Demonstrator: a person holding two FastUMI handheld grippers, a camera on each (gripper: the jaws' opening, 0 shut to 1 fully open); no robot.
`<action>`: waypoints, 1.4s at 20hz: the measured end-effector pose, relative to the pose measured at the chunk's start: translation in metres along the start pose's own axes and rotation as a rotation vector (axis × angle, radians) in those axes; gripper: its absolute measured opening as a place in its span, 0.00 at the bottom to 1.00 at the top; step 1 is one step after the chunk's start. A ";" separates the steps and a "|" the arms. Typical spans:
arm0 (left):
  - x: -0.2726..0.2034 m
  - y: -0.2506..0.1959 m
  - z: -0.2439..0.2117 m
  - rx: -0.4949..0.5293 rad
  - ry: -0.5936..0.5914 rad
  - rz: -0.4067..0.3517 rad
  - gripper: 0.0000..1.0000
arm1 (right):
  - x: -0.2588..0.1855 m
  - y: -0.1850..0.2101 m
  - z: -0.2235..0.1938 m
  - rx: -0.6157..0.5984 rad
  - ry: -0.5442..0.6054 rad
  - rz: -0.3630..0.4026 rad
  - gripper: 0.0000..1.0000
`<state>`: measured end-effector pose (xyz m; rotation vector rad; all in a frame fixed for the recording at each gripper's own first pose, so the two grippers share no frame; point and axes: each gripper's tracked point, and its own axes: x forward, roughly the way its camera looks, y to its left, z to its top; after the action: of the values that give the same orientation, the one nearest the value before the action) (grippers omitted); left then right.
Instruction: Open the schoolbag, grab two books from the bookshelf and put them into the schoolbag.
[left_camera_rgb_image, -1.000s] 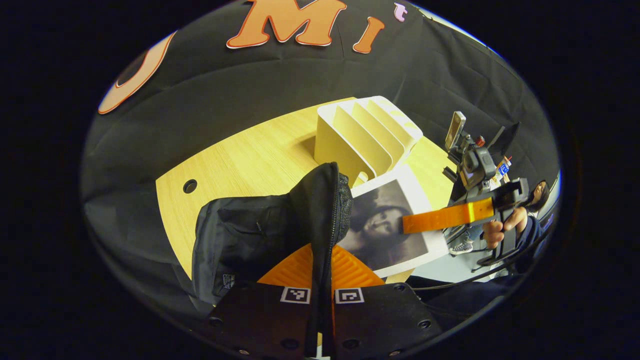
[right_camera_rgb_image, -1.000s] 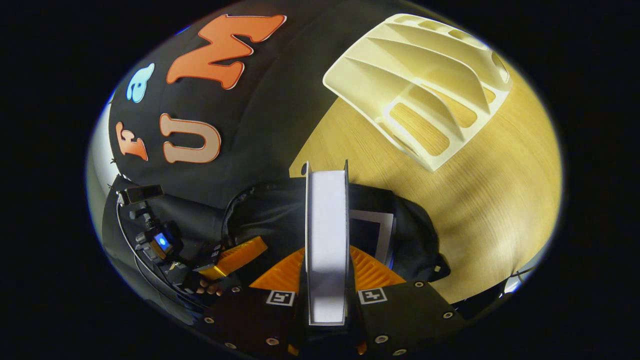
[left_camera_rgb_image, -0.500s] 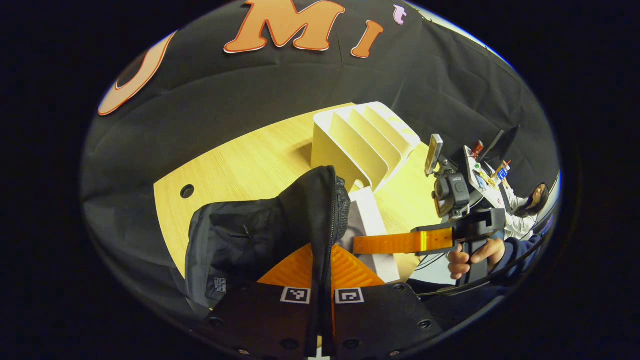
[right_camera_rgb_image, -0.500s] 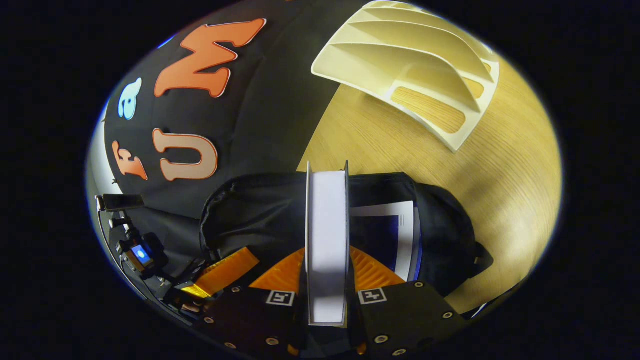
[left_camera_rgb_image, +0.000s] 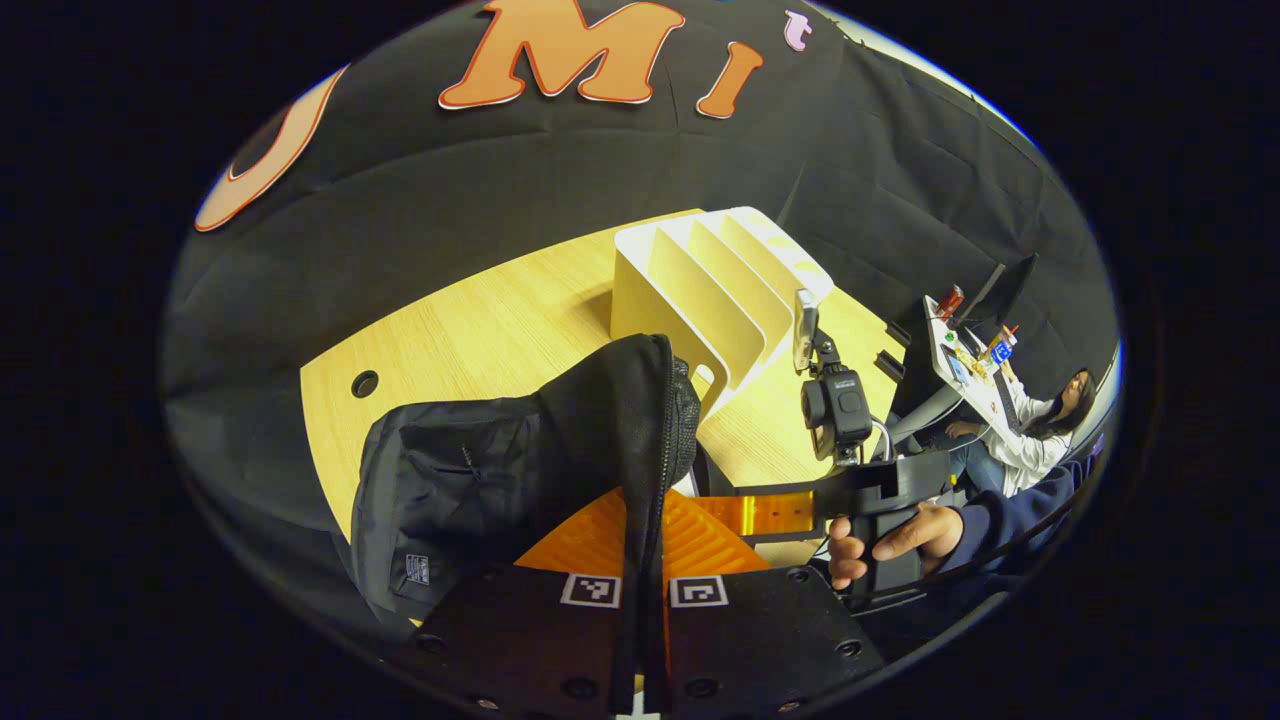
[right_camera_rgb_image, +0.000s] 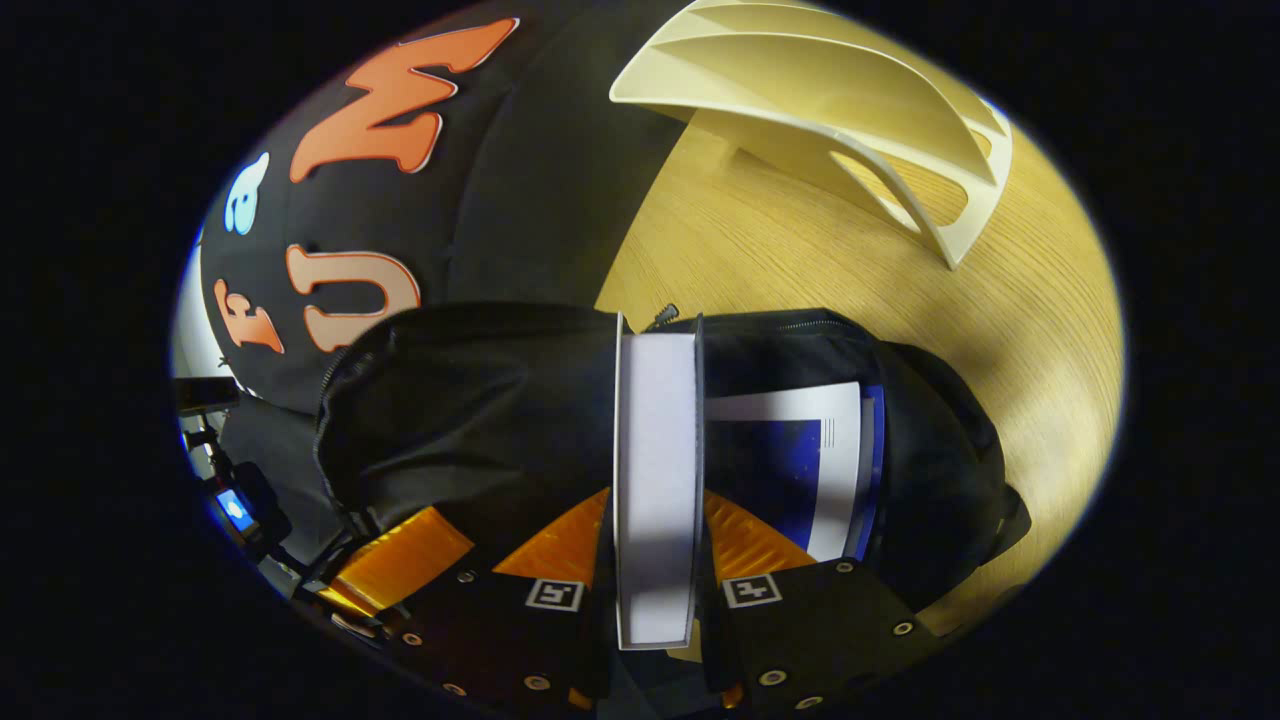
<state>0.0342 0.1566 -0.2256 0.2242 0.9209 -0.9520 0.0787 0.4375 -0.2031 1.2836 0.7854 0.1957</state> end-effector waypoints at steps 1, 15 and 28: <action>0.003 0.000 -0.001 -0.005 0.001 0.001 0.04 | -0.002 -0.006 -0.009 -0.021 0.051 -0.045 0.41; 0.022 -0.015 -0.015 -0.111 0.017 0.175 0.13 | -0.095 -0.023 0.054 -0.479 0.029 -0.236 0.98; 0.035 -0.107 0.058 -0.189 -0.190 0.284 0.87 | -0.220 -0.009 0.196 -0.795 -0.253 -0.267 0.98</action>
<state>-0.0078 0.0413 -0.1937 0.0978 0.7742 -0.6081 0.0368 0.1617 -0.1068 0.4340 0.5614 0.1072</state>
